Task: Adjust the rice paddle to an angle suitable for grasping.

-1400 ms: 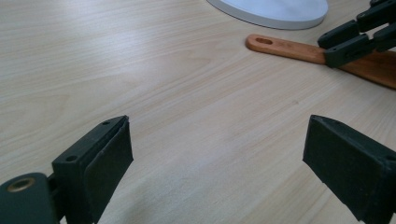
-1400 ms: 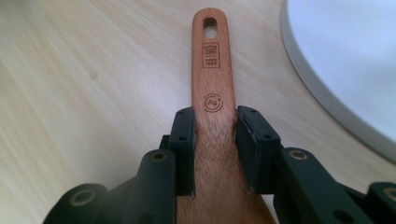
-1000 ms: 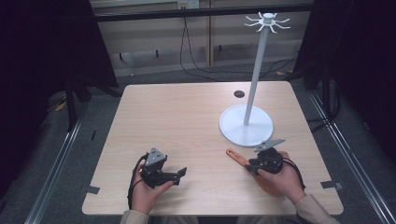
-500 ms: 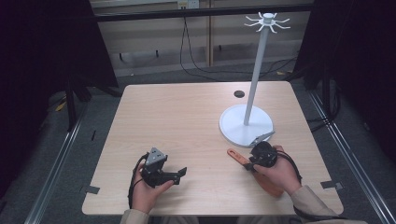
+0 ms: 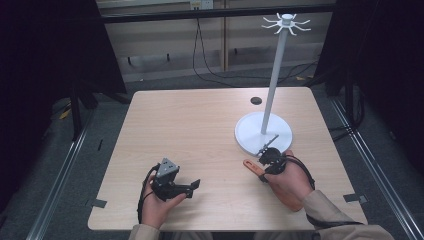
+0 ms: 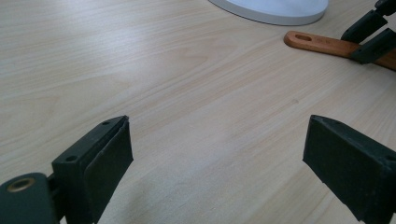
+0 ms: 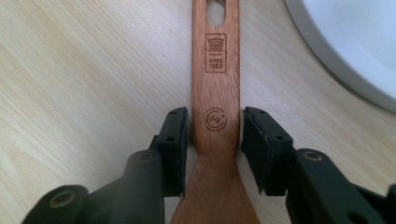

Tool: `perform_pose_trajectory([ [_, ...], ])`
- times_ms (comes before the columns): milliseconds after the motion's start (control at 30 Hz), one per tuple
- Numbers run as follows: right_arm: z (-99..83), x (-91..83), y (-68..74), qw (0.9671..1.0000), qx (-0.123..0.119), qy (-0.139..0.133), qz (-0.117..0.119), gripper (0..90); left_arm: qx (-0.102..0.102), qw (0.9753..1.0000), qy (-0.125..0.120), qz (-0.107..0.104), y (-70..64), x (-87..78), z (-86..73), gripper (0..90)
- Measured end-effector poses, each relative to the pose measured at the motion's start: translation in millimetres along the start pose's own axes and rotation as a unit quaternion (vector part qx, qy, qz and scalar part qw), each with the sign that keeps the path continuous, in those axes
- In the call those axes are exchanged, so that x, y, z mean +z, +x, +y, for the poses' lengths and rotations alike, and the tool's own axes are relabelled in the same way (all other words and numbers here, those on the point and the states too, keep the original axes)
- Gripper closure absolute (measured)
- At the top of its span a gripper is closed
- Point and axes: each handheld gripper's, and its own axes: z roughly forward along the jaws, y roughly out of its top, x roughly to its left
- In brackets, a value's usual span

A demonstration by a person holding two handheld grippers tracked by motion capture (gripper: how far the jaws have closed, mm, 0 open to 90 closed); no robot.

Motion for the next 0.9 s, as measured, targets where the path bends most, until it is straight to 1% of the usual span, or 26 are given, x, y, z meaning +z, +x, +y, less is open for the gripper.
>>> perform_pose_trajectory([
  [67,3.9,0.4,0.3,0.9999,-0.003,0.013,-0.001,63.9,0.002,1.0000,-0.001,0.002,0.3,-0.2,0.3,8.0],
  [100,5.9,0.1,1.3,0.9997,0.004,0.022,0.001,65.2,0.001,1.0000,-0.002,0.003,0.3,-0.3,0.3,8.0],
  [133,5.9,0.1,1.3,0.9997,0.004,0.022,0.001,65.2,0.001,1.0000,-0.002,0.003,0.3,-0.3,0.3,8.0],
  [167,7.8,0.6,1.0,0.9996,0.004,0.028,-0.001,65.6,0.000,1.0000,-0.002,0.003,0.3,-0.3,0.3,8.0],
  [200,11.3,0.7,1.4,0.9992,0.003,0.040,-0.003,66.4,0.001,1.0000,-0.002,0.000,0.6,-0.5,0.2,8.0],
  [233,11.9,1.0,1.0,0.9991,0.010,0.042,-0.002,66.5,0.000,1.0000,-0.002,0.001,0.5,-0.6,0.0,8.0],
  [300,12.5,1.0,2.3,0.9989,0.009,0.045,-0.004,66.7,0.000,1.0000,-0.002,-0.001,1.0,-0.5,-0.2,7.6],
  [333,12.0,0.9,2.0,0.9990,0.012,0.043,0.000,66.7,-0.002,1.0000,-0.002,-0.001,0.8,-0.4,-0.4,7.5],
  [367,11.6,0.7,1.3,0.9992,0.006,0.041,-0.003,66.7,-0.002,1.0000,-0.001,-0.002,1.0,-0.2,-0.7,7.3],
  [433,9.6,0.7,2.1,0.9994,0.011,0.033,-0.001,66.7,-0.003,1.0000,-0.001,-0.001,1.1,0.2,-0.9,7.0],
  [500,8.7,0.1,2.2,0.9995,0.010,0.031,-0.001,66.8,-0.007,1.0000,0.000,-0.007,1.5,0.5,-1.2,7.0],
  [533,6.9,0.1,1.7,0.9997,0.008,0.024,-0.001,66.8,-0.007,0.9999,0.000,-0.008,1.5,0.9,-1.3,7.0],
  [567,3.7,-0.3,1.0,0.9999,0.009,0.010,0.004,66.7,-0.007,0.9999,0.000,-0.010,1.4,1.1,-1.4,6.3],
  [633,0.6,-0.5,0.0,0.9997,0.021,-0.003,0.011,66.8,-0.008,0.9999,0.000,-0.011,1.6,2.1,-1.6,5.6],
  [700,-2.0,-1.0,-2.0,0.9993,0.027,-0.017,0.017,66.8,-0.010,0.9998,0.002,-0.016,2.7,2.5,-1.4,4.6],
  [733,-2.0,-1.0,-2.0,0.9993,0.027,-0.017,0.017,66.8,-0.010,0.9998,0.002,-0.016,2.7,2.5,-1.4,4.4],
  [767,-3.0,-1.8,-2.4,0.9990,0.033,-0.024,0.020,66.7,-0.009,0.9998,0.001,-0.015,2.8,2.7,-1.3,4.4],
  [833,-5.6,-3.7,-3.5,0.9981,0.036,-0.042,0.027,66.8,-0.012,0.9998,0.000,-0.018,3.4,3.6,-1.8,3.8],
  [900,-7.1,-6.3,-4.4,0.9975,0.036,-0.054,0.027,66.8,-0.013,0.9997,0.003,-0.019,4.4,3.6,-2.4,3.4],
])
